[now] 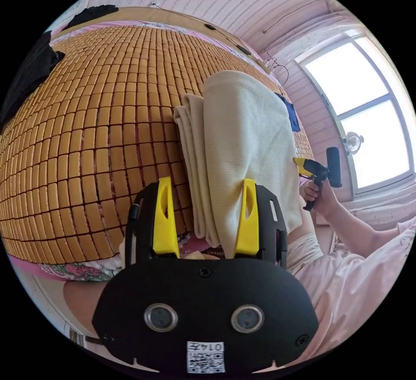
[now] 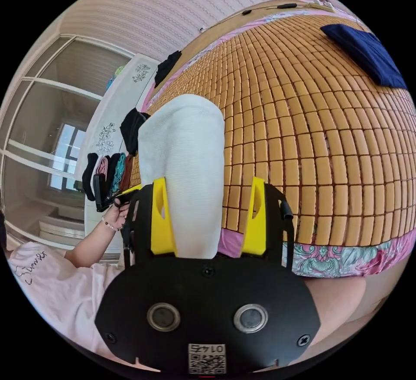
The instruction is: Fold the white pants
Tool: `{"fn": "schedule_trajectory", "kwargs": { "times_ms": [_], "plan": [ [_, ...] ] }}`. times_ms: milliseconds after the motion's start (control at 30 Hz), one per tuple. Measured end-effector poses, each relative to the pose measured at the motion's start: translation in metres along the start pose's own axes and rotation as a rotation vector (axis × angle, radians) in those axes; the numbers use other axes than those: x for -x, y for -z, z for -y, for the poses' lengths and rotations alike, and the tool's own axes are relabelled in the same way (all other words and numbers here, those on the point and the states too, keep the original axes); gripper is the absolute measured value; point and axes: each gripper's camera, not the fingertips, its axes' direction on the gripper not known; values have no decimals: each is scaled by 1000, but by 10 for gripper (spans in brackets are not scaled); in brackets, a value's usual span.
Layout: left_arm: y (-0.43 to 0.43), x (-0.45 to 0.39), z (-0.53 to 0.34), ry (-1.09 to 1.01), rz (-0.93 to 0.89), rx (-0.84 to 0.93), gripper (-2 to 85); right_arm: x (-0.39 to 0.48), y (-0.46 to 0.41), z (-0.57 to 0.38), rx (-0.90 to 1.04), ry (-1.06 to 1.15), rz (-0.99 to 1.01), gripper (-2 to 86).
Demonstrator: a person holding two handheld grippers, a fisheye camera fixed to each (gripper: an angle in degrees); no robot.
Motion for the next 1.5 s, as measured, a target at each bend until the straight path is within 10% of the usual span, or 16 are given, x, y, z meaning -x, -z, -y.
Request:
{"fn": "schedule_trajectory", "kwargs": {
  "times_ms": [333, 633, 1033, 1233, 1500],
  "plan": [
    [0, 48, 5, 63, -336, 42, 129, -8, -47, 10, 150, 19, 192, 129],
    [68, 65, -58, 184, -315, -295, 97, 182, -75, 21, 254, 653, -9, 101],
    [281, 74, -75, 202, 281, -889, 103, 444, -208, 119, 257, 1148, 332, 112],
    [312, 162, 51, 463, 554, -700, 125, 548, -375, 234, 129, 953, -95, 134],
    [219, 235, 106, 525, 592, -358, 99, 554, -622, 167, 560, 1017, -351, 92]
  ]
}}
